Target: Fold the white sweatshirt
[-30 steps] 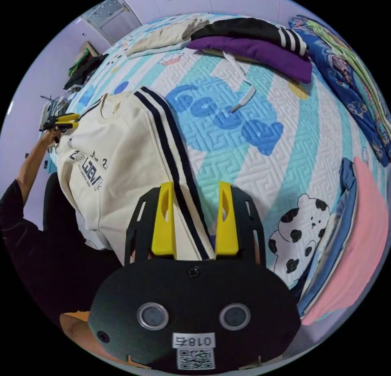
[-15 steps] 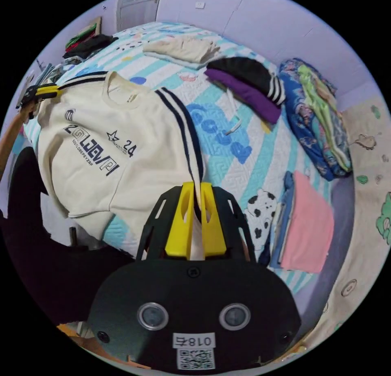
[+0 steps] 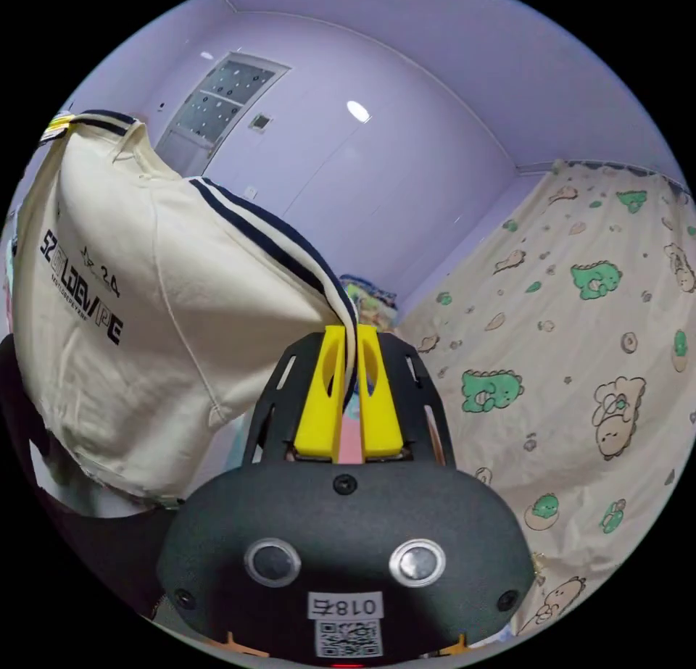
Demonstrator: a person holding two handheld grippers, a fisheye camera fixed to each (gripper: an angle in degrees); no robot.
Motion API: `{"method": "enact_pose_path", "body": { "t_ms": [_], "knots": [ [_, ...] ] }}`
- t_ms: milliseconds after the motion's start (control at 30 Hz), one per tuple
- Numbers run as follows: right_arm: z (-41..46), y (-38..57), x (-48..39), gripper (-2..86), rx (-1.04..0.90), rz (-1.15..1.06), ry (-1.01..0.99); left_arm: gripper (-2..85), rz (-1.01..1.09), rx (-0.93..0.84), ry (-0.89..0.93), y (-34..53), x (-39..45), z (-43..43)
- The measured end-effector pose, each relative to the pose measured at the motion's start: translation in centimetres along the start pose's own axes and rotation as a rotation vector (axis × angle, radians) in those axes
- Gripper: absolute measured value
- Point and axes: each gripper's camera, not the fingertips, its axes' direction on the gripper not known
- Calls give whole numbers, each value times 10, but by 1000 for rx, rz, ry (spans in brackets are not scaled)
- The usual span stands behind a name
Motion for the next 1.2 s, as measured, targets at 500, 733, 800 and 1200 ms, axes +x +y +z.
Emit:
{"method": "enact_pose_path", "body": {
  "t_ms": [500, 733, 800, 1200],
  "knots": [
    [-174, 16, -15, 15, 153, -3, 70, 33, 22, 193, -277, 61, -23, -261],
    [-160, 32, -31, 16, 48, -86, -2, 35, 107, 173, -195, 89, -5, -257],
    [-129, 31, -49, 17, -13, -127, -17, 36, 114, 138, -152, 94, 1, -226],
    [255, -24, -199, 80, -610, -145, -217, 49, -145, -389, 176, 182, 72, 250]
  ]
}}
